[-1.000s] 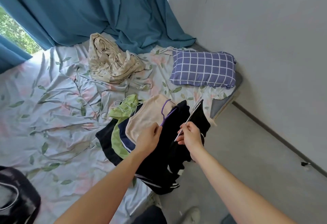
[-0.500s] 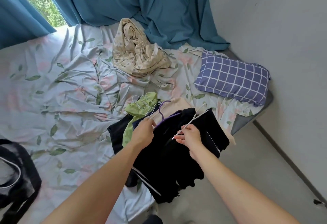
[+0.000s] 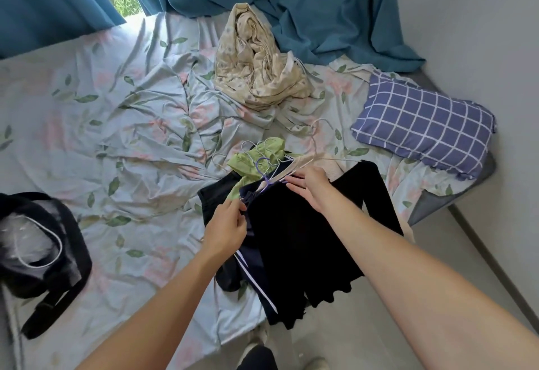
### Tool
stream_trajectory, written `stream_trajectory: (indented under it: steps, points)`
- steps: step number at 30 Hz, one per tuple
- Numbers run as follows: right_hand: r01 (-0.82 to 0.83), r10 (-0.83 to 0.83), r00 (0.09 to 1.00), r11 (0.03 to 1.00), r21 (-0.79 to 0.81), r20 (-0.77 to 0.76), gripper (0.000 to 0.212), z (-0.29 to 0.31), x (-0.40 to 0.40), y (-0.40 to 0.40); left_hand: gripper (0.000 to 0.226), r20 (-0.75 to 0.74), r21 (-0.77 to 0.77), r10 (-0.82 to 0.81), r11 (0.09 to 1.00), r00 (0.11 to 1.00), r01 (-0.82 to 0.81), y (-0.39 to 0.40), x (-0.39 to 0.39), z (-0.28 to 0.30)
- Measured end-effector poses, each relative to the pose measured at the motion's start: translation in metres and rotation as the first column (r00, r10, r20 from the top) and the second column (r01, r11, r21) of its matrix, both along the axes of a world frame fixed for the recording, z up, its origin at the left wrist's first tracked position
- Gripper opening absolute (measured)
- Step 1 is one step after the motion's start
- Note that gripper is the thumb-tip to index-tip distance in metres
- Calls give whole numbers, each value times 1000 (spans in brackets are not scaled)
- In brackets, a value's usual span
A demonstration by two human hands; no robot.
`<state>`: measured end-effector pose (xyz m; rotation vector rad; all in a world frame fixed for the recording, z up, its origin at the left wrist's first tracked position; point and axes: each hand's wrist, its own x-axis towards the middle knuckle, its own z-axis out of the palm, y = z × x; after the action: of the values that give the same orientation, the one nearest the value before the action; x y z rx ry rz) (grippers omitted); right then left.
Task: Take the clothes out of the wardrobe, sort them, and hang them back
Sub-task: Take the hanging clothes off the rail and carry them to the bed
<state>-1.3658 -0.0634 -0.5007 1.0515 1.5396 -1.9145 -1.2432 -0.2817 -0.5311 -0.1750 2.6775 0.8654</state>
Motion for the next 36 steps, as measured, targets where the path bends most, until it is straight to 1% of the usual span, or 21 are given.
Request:
stream_trajectory:
  steps: [1, 3, 5, 6, 7, 8, 9, 10, 11, 12, 13, 16, 20, 22, 25, 28, 31, 34, 36]
  points:
    - [-49, 49, 999, 999, -10, 6, 17, 4, 0, 0, 21, 2, -2, 1, 1000, 1000, -1, -1, 2, 1]
    - [-144, 143, 990, 988, 50, 12, 27, 7, 8, 4, 19, -5, 2, 3, 1000, 1000, -3, -1, 3, 3]
    - [-210, 213, 977, 967, 142, -7, 40, 4, 20, 9, 14, -19, 18, 12, 1000, 1000, -12, 3, 3, 7]
    - [-251, 259, 966, 946, 204, -14, 44, 3, 28, 12, 11, -28, 25, 13, 1000, 1000, -12, 5, 3, 10]
    - [-308, 330, 944, 905, 294, -28, 45, 3, 37, 15, 9, -36, 31, 11, 999, 999, -10, 8, 3, 14]
    - [-384, 439, 897, 824, 417, -41, 44, 7, 46, 19, 8, -40, 36, 7, 999, 999, -5, 11, 4, 17]
    - [-454, 563, 825, 707, 541, -44, 42, 10, 56, 25, 8, -42, 38, 2, 999, 999, -1, 15, 5, 20]
    - [-495, 664, 747, 593, 634, -38, 41, 18, 66, 30, 8, -47, 40, -4, 999, 999, 6, 19, 7, 24]
    - [-511, 728, 685, 511, 691, -32, 40, 26, 77, 37, 9, -53, 41, -12, 999, 998, 15, 25, 9, 29]
    - [-513, 760, 649, 463, 723, -26, 40, 35, 89, 42, 9, -59, 45, -20, 999, 998, 23, 31, 12, 35]
    - [-507, 770, 638, 440, 741, -21, 40, 44, 100, 49, 9, -62, 53, -28, 998, 998, 31, 39, 14, 41]
    - [-460, 751, 661, 422, 781, -17, 39, 71, 135, 74, 10, -80, 68, -79, 994, 994, 85, 67, 23, 62]
    - [-347, 693, 720, 393, 851, -27, 38, 103, 194, 123, 14, -123, 48, -189, 979, 974, 196, 116, 43, 94]
    - [-278, 671, 741, 344, 897, -27, 40, 115, 230, 152, 17, -156, 16, -251, 966, 955, 256, 143, 60, 111]
    - [-196, 643, 766, 257, 946, -16, 42, 133, 295, 192, 22, -204, -76, -382, 924, 902, 374, 184, 100, 134]
    - [-114, 562, 826, 254, 960, -50, 43, 146, 362, 223, 30, -239, -181, -539, 842, 807, 509, 231, 149, 150]
    - [-39, 456, 887, 242, 970, -78, 44, 159, 423, 245, 35, -246, -274, -694, 720, 677, 638, 274, 192, 166]
    - [0, 389, 918, 179, 984, -71, 42, 169, 479, 257, 36, -278, -290, -778, 627, 563, 723, 305, 215, 183]
    - [24, 307, 950, 128, 992, -62, 42, 175, 520, 262, 35, -303, -287, -830, 548, 468, 786, 328, 227, 197]
